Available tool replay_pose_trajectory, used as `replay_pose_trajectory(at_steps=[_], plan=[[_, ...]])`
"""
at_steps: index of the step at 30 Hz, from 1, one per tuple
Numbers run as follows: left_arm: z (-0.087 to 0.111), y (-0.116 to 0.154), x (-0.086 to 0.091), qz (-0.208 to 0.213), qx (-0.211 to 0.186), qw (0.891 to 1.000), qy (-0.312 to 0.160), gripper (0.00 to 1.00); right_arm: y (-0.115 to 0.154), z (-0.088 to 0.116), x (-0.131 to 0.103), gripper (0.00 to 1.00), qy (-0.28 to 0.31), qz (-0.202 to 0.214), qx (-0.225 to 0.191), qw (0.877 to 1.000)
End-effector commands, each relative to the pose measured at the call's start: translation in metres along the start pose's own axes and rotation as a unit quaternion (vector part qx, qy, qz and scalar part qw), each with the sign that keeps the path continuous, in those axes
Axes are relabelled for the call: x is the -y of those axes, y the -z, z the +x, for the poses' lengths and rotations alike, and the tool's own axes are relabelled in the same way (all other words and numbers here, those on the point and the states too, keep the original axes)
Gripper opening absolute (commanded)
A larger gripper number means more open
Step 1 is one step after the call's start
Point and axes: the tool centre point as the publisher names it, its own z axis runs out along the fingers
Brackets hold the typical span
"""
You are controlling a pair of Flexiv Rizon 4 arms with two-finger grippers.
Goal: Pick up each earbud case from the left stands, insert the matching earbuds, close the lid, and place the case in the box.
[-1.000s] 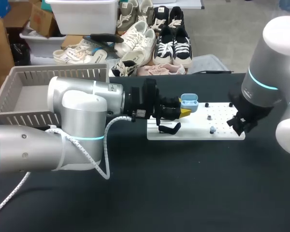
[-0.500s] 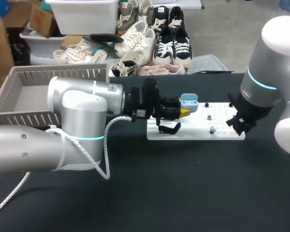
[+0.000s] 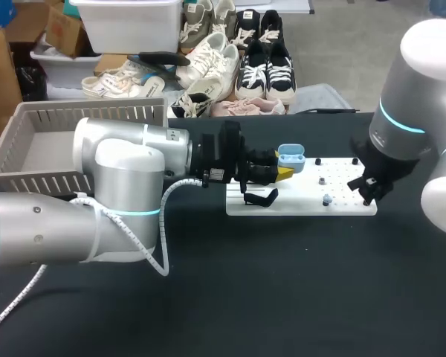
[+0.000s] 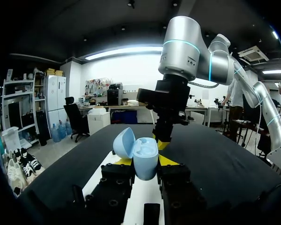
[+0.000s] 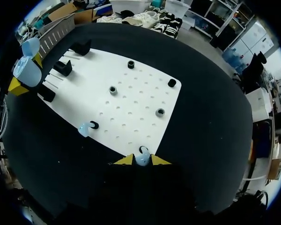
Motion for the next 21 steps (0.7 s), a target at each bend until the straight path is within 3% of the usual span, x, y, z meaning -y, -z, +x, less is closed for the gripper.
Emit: replay_pose_trajectory(at_steps=[1, 21], plan=[[0.0008, 0.0003, 0.0001, 0.0, 0.002, 1.0, -0.001, 0.0, 0.0192, 0.0071, -0.0029, 0.0, -0.001, 0.005, 0.003, 1.0], [0.0008, 0.0003, 0.0001, 0.0, 0.002, 1.0, -0.001, 0.0, 0.027, 0.0091, -0.0073, 0.0, 0.002, -0.008, 0.002, 1.0]])
